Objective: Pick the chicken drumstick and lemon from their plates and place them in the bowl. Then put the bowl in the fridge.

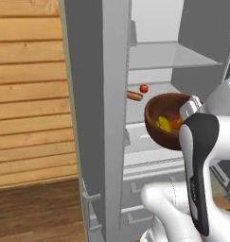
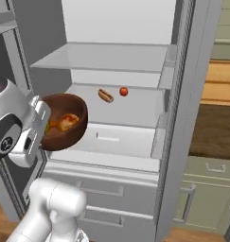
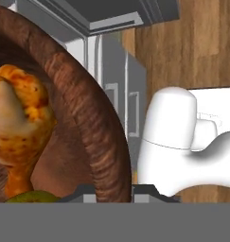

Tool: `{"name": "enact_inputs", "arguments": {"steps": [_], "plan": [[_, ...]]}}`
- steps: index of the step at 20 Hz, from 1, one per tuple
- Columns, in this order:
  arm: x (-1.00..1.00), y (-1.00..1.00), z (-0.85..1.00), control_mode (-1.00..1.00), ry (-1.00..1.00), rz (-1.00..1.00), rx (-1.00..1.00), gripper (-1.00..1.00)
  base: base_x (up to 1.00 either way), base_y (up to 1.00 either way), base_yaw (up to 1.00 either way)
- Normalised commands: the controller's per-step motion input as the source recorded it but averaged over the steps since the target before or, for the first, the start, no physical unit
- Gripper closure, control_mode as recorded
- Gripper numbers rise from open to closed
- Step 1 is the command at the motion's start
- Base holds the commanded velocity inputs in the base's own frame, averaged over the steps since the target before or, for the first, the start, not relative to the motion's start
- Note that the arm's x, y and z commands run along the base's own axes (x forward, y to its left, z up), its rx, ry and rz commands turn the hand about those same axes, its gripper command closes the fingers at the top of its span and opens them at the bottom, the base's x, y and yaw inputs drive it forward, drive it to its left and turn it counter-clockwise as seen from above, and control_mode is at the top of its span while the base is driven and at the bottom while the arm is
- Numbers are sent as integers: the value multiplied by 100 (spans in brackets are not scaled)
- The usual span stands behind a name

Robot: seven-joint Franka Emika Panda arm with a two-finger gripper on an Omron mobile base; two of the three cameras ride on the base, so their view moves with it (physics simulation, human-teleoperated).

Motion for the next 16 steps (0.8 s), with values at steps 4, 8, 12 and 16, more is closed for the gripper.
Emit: {"name": "enact_inputs", "arguments": {"steps": [4,8,12,16], "plan": [[0,0,0,100,0,0,0,100,19,-32,-2],[0,0,0,100,0,0,0,100,72,-45,-16],[0,0,0,100,0,0,0,100,62,-22,-4],[0,0,0,100,0,0,0,100,34,-16,1]]}}
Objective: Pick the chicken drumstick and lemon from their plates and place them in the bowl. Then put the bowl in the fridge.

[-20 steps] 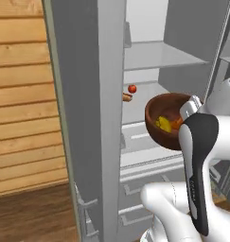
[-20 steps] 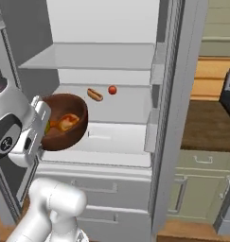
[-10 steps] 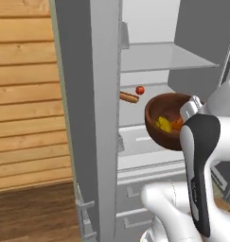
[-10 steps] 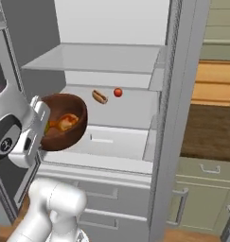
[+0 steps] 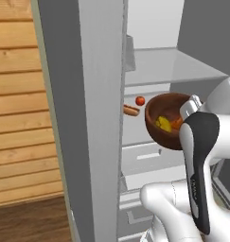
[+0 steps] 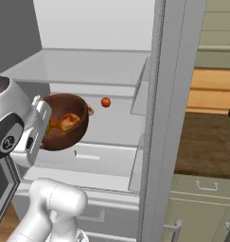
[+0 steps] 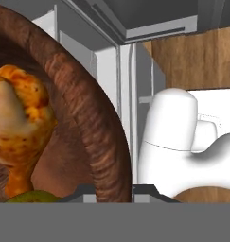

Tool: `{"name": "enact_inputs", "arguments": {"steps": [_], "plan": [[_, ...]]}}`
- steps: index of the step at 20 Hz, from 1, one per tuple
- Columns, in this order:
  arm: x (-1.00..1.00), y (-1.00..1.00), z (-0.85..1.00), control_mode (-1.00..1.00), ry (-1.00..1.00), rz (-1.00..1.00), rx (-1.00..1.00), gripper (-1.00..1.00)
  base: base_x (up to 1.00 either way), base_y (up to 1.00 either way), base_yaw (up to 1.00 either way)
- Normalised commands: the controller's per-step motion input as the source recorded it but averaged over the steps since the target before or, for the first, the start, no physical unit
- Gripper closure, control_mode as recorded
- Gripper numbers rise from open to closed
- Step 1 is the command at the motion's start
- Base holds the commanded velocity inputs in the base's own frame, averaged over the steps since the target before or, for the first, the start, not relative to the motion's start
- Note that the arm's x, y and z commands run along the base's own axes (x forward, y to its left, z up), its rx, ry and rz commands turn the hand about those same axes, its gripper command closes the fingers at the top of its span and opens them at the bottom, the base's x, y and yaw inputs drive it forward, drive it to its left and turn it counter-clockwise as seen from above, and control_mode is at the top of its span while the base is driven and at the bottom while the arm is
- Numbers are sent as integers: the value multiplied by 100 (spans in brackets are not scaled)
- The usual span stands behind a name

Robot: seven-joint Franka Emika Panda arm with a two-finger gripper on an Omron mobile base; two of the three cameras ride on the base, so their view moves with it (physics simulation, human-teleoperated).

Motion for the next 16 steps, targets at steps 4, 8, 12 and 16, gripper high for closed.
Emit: {"name": "enact_inputs", "arguments": {"steps": [4,8,12,16], "plan": [[0,0,0,100,0,0,0,100,37,-38,8],[0,0,0,100,0,0,0,100,15,-41,10],[0,0,0,100,0,0,0,100,8,-23,5],[0,0,0,100,0,0,0,100,10,5,0]]}}
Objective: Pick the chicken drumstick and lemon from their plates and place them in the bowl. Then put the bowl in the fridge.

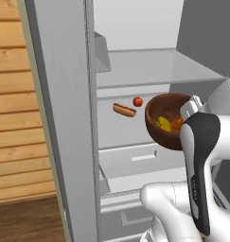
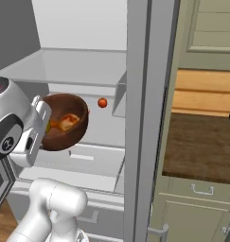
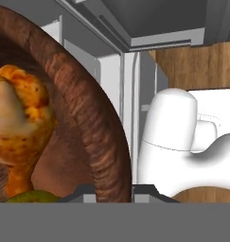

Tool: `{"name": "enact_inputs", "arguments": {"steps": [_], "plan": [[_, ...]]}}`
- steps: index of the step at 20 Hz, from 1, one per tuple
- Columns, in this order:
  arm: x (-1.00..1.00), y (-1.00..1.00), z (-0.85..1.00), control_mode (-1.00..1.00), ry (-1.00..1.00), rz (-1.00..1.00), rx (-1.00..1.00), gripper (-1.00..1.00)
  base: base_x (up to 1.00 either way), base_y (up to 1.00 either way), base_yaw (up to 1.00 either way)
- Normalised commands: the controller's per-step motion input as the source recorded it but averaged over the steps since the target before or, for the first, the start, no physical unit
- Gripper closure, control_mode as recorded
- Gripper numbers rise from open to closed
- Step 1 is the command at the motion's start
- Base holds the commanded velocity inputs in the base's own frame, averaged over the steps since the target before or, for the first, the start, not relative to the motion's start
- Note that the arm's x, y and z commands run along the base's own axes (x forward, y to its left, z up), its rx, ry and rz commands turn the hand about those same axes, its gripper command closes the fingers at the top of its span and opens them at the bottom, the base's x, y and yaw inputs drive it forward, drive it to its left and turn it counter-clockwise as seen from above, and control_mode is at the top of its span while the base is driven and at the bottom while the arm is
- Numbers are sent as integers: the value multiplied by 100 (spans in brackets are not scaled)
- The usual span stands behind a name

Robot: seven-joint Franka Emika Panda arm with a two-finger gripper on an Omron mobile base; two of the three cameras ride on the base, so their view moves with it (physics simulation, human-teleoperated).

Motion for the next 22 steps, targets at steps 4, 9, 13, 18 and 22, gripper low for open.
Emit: {"name": "enact_inputs", "arguments": {"steps": [4,9,13,18,22], "plan": [[0,0,0,100,0,0,0,100,10,8,1],[0,0,0,100,0,0,0,100,4,2,1],[24,3,-16,-100,-4,2,0,100,0,0,0],[32,12,-30,-100,-2,11,1,100,0,0,0],[55,22,-26,-100,2,13,-1,100,0,0,0]]}}
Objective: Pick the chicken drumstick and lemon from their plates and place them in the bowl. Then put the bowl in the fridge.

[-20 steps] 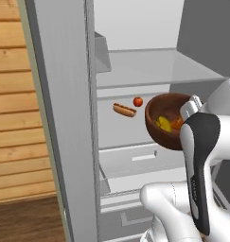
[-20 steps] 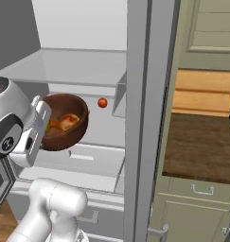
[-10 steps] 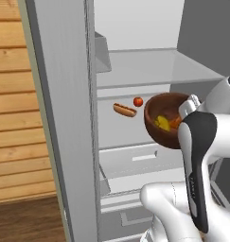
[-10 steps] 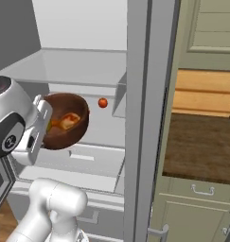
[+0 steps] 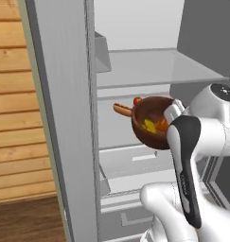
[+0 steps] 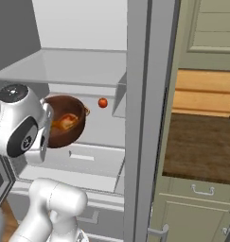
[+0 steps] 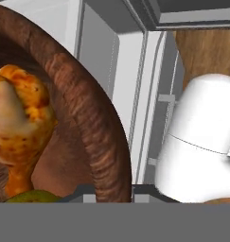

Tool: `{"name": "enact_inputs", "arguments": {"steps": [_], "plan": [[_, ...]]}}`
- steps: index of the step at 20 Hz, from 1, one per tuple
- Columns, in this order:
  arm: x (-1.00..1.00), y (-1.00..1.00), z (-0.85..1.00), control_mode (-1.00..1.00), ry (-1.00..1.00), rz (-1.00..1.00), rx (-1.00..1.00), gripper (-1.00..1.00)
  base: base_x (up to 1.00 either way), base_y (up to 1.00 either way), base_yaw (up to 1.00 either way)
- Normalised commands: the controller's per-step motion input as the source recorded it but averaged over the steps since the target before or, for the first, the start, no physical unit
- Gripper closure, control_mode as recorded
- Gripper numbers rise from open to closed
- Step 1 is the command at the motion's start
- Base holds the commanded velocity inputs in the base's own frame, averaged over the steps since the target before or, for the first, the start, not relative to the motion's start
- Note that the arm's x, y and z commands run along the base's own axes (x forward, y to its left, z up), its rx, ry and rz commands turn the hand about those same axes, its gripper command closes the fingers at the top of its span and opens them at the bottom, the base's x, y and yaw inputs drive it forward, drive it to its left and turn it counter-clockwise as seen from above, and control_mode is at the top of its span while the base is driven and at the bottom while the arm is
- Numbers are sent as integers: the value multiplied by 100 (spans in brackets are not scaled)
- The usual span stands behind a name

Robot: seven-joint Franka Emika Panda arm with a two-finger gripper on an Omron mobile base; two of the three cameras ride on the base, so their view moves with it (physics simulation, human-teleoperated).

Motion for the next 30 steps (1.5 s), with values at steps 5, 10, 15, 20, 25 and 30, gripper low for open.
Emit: {"name": "enact_inputs", "arguments": {"steps": [5,10,15,20,25,30], "plan": [[69,34,-36,-100,15,14,-1,100,0,0,0],[52,58,-31,-100,8,18,-4,100,0,0,0],[57,15,-24,-100,-7,13,-1,100,0,0,0],[36,0,-57,-100,-16,1,0,100,0,0,0],[31,4,-24,-100,0,0,2,100,0,0,0],[48,0,0,-100,8,0,5,100,0,0,0]]}}
